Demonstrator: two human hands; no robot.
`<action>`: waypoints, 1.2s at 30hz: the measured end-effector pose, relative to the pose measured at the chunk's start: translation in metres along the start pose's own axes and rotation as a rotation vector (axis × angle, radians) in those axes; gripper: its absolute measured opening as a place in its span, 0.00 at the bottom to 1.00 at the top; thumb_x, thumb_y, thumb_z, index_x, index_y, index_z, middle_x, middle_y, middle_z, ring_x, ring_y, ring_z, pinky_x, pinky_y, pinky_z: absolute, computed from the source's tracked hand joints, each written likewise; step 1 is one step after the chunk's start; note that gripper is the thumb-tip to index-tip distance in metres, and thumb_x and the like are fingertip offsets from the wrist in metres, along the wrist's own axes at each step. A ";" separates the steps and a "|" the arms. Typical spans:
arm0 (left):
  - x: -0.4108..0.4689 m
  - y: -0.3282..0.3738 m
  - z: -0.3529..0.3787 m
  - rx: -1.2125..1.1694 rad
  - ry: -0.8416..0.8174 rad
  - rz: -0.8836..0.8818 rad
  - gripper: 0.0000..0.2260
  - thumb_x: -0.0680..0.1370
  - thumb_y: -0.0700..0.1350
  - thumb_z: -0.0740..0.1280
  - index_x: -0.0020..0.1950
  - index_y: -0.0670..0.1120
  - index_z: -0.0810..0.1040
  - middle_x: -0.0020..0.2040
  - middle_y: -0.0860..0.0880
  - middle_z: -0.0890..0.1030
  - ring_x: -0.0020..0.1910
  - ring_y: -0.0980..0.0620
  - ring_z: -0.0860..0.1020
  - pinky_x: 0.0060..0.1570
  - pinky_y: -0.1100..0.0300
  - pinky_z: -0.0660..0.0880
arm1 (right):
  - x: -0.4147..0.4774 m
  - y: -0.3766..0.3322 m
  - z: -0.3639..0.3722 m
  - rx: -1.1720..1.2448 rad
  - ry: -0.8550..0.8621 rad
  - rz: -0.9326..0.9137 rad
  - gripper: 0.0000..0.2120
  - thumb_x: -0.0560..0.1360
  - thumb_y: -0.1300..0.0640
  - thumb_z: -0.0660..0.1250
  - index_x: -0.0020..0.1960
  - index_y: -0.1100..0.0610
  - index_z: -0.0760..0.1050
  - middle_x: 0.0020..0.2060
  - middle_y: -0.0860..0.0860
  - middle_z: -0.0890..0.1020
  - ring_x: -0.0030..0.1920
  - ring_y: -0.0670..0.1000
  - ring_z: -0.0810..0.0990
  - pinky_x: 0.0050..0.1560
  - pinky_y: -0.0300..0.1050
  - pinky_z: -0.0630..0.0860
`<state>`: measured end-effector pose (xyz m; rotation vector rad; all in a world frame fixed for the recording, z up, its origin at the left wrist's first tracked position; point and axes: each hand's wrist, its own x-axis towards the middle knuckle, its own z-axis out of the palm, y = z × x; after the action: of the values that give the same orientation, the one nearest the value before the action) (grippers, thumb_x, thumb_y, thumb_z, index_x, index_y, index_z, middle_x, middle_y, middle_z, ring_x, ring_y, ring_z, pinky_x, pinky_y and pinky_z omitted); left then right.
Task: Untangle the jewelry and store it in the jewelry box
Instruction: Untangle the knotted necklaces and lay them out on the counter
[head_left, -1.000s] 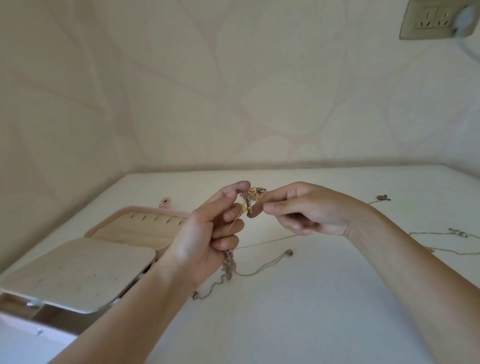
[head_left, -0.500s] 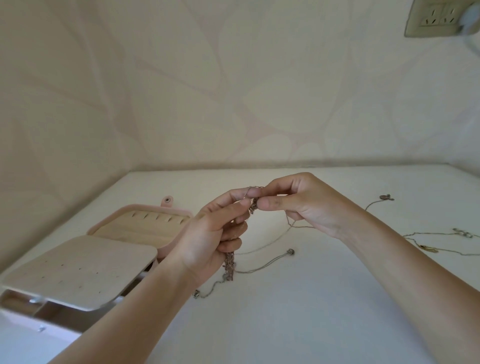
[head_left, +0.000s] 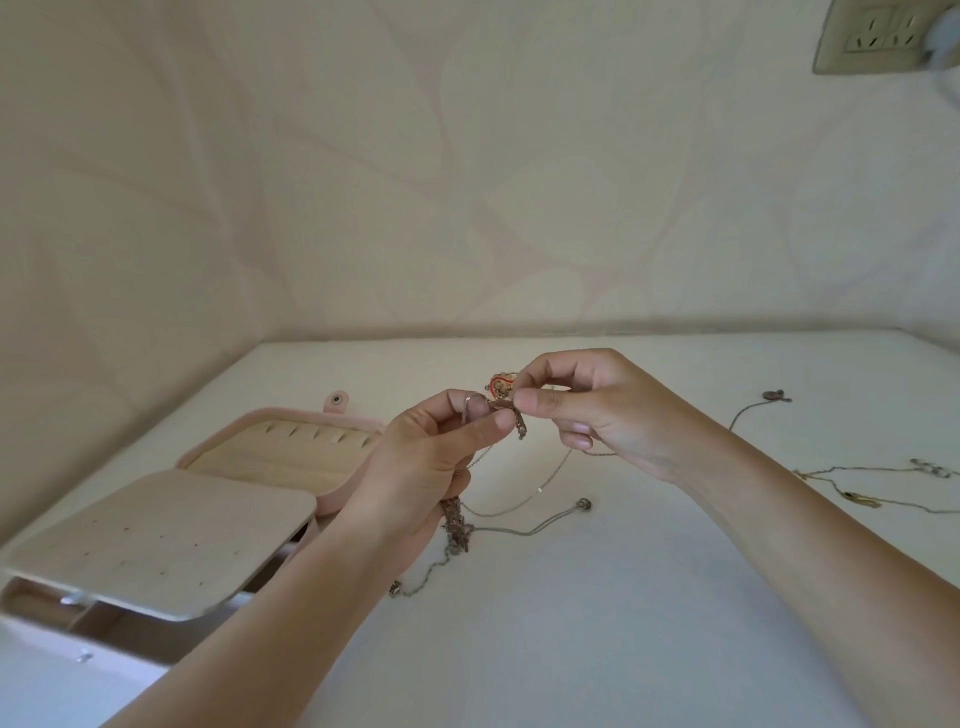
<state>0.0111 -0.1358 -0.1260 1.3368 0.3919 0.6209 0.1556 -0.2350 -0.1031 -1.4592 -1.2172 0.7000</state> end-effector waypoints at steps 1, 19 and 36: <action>0.001 0.000 0.000 -0.009 0.013 -0.002 0.12 0.67 0.39 0.72 0.33 0.50 0.70 0.32 0.53 0.73 0.21 0.59 0.56 0.19 0.69 0.53 | 0.000 -0.001 0.000 0.031 0.003 -0.006 0.04 0.74 0.59 0.68 0.41 0.57 0.78 0.26 0.48 0.69 0.24 0.45 0.61 0.26 0.34 0.62; 0.003 -0.003 -0.003 -0.045 0.030 -0.103 0.11 0.73 0.36 0.69 0.51 0.46 0.72 0.33 0.51 0.61 0.23 0.58 0.57 0.20 0.68 0.54 | 0.001 0.000 0.007 -0.213 0.207 -0.241 0.05 0.76 0.61 0.67 0.41 0.55 0.76 0.26 0.38 0.75 0.24 0.42 0.64 0.28 0.30 0.60; 0.002 0.000 -0.004 0.187 0.107 0.059 0.13 0.64 0.51 0.73 0.46 0.50 0.86 0.24 0.55 0.59 0.28 0.51 0.51 0.27 0.61 0.49 | 0.004 0.007 0.004 -0.096 0.112 -0.195 0.04 0.73 0.63 0.70 0.47 0.60 0.81 0.44 0.58 0.85 0.38 0.44 0.81 0.39 0.29 0.71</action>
<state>0.0104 -0.1309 -0.1265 1.5012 0.5089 0.7210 0.1558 -0.2292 -0.1097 -1.4151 -1.2991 0.4278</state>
